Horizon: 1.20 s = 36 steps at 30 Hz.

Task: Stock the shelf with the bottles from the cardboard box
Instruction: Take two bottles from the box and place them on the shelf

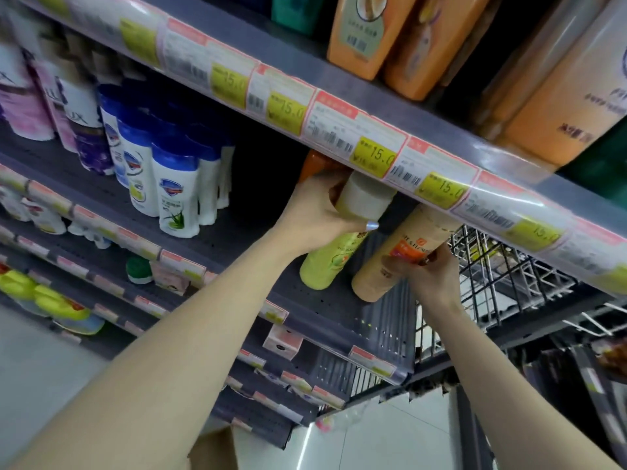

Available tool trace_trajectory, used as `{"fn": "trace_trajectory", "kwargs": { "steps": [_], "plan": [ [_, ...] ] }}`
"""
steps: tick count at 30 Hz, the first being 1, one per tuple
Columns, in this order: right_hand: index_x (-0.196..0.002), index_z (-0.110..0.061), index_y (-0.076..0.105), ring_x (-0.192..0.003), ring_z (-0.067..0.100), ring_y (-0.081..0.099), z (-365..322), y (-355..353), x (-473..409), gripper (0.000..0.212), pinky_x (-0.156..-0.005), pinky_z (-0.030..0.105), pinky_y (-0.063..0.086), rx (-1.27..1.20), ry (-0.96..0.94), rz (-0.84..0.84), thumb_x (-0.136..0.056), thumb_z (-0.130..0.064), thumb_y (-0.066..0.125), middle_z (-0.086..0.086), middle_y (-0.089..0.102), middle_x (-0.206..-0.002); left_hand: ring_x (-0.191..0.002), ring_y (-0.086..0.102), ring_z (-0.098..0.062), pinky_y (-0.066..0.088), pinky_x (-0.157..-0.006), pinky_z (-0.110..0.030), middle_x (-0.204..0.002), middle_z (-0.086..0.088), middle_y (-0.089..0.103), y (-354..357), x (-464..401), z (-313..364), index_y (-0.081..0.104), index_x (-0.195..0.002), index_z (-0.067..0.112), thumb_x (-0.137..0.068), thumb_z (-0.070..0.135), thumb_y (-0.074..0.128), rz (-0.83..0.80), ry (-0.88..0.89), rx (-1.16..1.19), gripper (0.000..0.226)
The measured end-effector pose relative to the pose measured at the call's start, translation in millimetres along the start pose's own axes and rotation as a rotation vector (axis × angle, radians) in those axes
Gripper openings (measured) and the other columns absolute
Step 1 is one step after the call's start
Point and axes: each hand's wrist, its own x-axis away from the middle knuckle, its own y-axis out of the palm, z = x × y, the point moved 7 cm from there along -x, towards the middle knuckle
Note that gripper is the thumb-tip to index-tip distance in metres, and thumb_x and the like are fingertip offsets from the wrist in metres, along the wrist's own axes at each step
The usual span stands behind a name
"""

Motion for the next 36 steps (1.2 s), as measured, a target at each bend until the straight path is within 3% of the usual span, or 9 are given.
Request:
{"fn": "trace_trajectory", "kwargs": {
  "steps": [4, 8, 10, 15, 19, 22, 25, 32, 36],
  "plan": [
    [-0.106, -0.013, 0.058, -0.090, 0.026, 0.068, 5.7, -9.9, -10.2, 0.067, -0.082, 0.050, 0.057, -0.039, 0.010, 0.058, -0.045, -0.015, 0.085, 0.008, 0.070, -0.101, -0.114, 0.063, -0.018, 0.051, -0.100, -0.044, -0.121, -0.006, 0.069, 19.8, -9.4, -0.7, 0.063, -0.113, 0.018, -0.057, 0.021, 0.089, -0.044, -0.027, 0.030, 0.062],
    [-0.077, -0.027, 0.054, -0.078, 0.021, 0.065, 2.1, -9.4, -21.2, 0.047, -0.079, 0.045, 0.056, -0.112, -0.024, 0.049, -0.059, 0.008, 0.078, 0.003, 0.066, -0.084, -0.123, 0.056, -0.019, 0.044, -0.096, -0.026, -0.129, -0.005, 0.064, 27.7, -15.5, 4.1, 0.060, -0.125, 0.012, -0.068, 0.023, 0.086, -0.042, 0.007, -0.061, 0.064],
    [-0.071, -0.027, 0.054, -0.073, 0.021, 0.063, -0.3, -8.1, -25.6, 0.046, -0.077, 0.047, 0.056, -0.107, -0.047, 0.042, -0.059, 0.011, 0.077, 0.000, 0.065, -0.078, -0.123, 0.056, -0.022, 0.046, -0.097, -0.030, -0.129, -0.008, 0.064, 28.4, -18.9, 3.7, 0.060, -0.125, 0.010, -0.070, 0.025, 0.083, -0.031, 0.004, -0.107, 0.062],
    [-0.073, -0.029, 0.054, -0.080, 0.027, 0.066, -0.1, -4.0, -35.0, 0.045, -0.076, 0.044, 0.056, -0.086, -0.068, 0.044, -0.055, 0.003, 0.080, 0.007, 0.067, -0.088, -0.128, 0.051, -0.026, 0.044, -0.106, -0.043, -0.135, -0.011, 0.059, 28.6, -25.1, 2.7, 0.056, -0.130, 0.008, -0.072, 0.023, 0.082, -0.029, 0.024, -0.138, 0.065],
    [-0.076, -0.030, 0.055, -0.082, 0.028, 0.065, 0.6, -5.6, -34.0, 0.043, -0.076, 0.045, 0.056, -0.110, -0.087, 0.047, -0.054, 0.000, 0.078, 0.009, 0.066, -0.090, -0.128, 0.052, -0.026, 0.044, -0.106, -0.042, -0.135, -0.011, 0.058, 28.7, -25.6, 1.2, 0.054, -0.131, 0.008, -0.072, 0.021, 0.082, -0.035, 0.015, -0.119, 0.066],
    [-0.082, -0.023, 0.054, -0.076, 0.022, 0.063, 2.3, -6.2, -30.1, 0.045, -0.069, 0.038, 0.055, -0.149, -0.098, 0.024, -0.061, 0.010, 0.076, 0.006, 0.063, -0.086, -0.126, 0.053, -0.024, 0.044, -0.103, -0.032, -0.135, -0.010, 0.059, 28.9, -25.0, 2.0, 0.055, -0.130, 0.009, -0.074, 0.023, 0.081, -0.026, 0.025, -0.152, 0.064],
    [-0.083, -0.030, 0.049, -0.076, 0.019, 0.063, 3.8, -4.6, -28.7, 0.052, -0.067, 0.035, 0.053, -0.143, -0.107, 0.020, -0.058, 0.006, 0.078, 0.003, 0.062, -0.087, -0.126, 0.053, -0.022, 0.043, -0.099, -0.026, -0.135, -0.008, 0.059, 29.6, -24.4, 2.8, 0.054, -0.131, 0.010, -0.075, 0.023, 0.080, -0.030, 0.030, -0.149, 0.063],
    [-0.088, -0.032, 0.049, -0.085, 0.024, 0.064, 6.4, -2.7, -29.5, 0.053, -0.071, 0.039, 0.054, -0.158, -0.095, 0.038, -0.054, -0.003, 0.077, 0.006, 0.064, -0.094, -0.131, 0.048, -0.023, 0.039, -0.103, -0.027, -0.140, -0.009, 0.054, 29.6, -27.4, 1.8, 0.053, -0.133, 0.009, -0.077, 0.020, 0.078, -0.033, 0.040, -0.157, 0.063],
    [-0.087, -0.027, 0.052, -0.088, 0.030, 0.065, 4.2, -0.3, -33.1, 0.047, -0.074, 0.043, 0.056, -0.145, -0.106, 0.047, -0.053, -0.005, 0.076, 0.012, 0.065, -0.094, -0.131, 0.048, -0.024, 0.041, -0.109, -0.037, -0.141, -0.009, 0.053, 30.5, -31.4, -1.2, 0.052, -0.134, 0.009, -0.077, 0.020, 0.078, -0.065, 0.016, -0.126, 0.063]
  ]
}}
